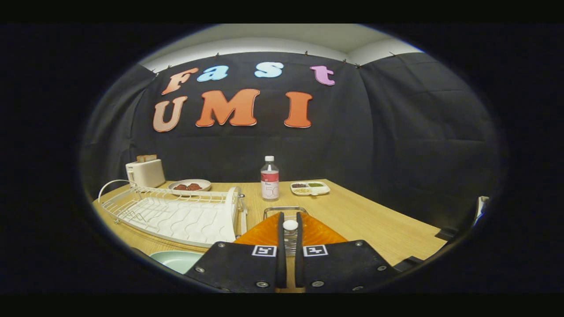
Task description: Take the plate from the dish rack, then take the spoon from the basket and place it into the plate.
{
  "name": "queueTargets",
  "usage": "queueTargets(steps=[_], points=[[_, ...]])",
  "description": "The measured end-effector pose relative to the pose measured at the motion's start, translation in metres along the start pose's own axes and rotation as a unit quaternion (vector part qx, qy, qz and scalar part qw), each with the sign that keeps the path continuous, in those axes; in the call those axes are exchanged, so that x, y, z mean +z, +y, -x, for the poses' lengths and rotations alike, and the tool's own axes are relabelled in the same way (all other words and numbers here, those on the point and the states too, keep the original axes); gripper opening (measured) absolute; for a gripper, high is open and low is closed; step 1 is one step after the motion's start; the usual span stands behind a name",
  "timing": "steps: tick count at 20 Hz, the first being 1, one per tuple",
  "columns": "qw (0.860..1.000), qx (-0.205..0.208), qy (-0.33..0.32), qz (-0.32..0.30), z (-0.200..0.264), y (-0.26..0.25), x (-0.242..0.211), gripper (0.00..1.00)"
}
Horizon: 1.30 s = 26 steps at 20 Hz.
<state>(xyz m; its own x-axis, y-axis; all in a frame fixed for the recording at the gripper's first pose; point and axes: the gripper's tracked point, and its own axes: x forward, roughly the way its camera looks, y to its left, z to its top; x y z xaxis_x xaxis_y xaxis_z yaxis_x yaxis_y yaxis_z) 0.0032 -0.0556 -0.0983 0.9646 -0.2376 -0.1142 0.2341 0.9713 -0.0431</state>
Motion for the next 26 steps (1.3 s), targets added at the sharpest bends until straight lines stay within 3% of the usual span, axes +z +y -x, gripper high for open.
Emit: queueTargets(steps=[9, 15, 26], points=[[0.999, -0.001, -0.052, 0.000, 0.044, -0.011, 0.053, 0.07], [0.997, 0.020, -0.081, -0.007, 0.090, 0.000, 0.079, 0.07], [0.992, 0.111, -0.059, -0.006, 0.154, 0.070, 0.044, 0.07]])
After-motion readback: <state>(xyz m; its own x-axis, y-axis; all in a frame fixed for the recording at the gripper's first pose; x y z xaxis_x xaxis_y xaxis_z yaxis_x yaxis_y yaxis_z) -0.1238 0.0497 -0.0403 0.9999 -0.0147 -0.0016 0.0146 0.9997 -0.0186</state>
